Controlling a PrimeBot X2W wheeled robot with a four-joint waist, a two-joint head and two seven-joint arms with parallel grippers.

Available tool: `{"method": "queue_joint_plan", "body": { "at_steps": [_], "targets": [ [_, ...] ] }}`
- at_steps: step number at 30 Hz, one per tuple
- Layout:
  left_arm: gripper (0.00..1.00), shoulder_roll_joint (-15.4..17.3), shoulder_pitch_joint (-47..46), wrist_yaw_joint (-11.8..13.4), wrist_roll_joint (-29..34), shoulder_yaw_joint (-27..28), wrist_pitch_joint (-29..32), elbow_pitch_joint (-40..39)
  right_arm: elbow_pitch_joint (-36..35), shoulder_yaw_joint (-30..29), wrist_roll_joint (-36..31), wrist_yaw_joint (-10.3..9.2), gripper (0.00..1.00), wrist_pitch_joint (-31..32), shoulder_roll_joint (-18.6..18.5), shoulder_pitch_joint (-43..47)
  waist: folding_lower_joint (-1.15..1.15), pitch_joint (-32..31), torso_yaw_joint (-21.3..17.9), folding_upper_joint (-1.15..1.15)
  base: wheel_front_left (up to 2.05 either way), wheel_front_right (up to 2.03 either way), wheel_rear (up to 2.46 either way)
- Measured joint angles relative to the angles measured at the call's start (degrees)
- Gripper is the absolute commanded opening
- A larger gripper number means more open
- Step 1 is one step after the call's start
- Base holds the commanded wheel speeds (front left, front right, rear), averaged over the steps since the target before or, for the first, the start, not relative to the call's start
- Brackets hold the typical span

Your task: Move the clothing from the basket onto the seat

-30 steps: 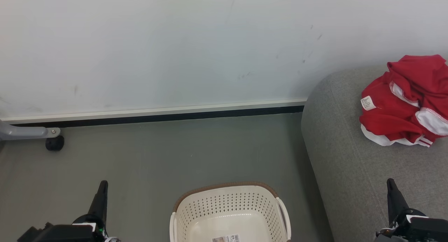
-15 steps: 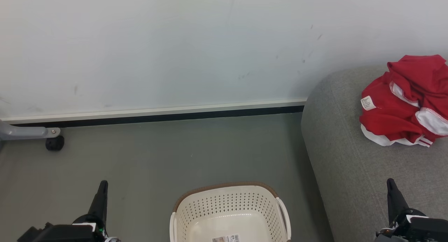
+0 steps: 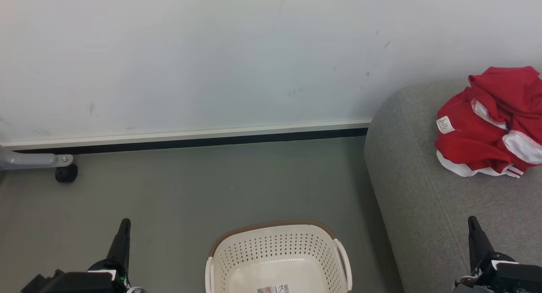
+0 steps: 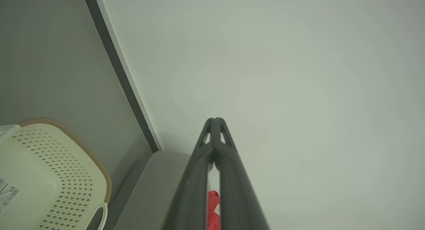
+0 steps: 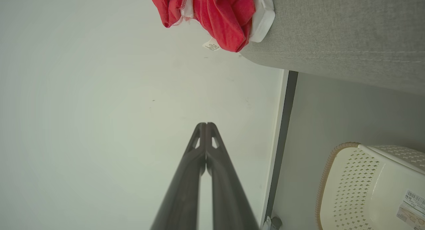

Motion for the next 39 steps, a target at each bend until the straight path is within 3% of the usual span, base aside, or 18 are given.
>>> {"method": "queue_joint_plan", "body": {
  "at_steps": [39],
  "targets": [
    [0.00, 0.0, 0.0, 0.0, 0.0, 0.0, 0.0, 0.0, 0.0, 0.0, 0.0, 0.00, 0.00, 0.0, 0.0, 0.0, 0.00, 0.0, 0.0, 0.00, 0.00, 0.00, 0.00]
  ]
}}
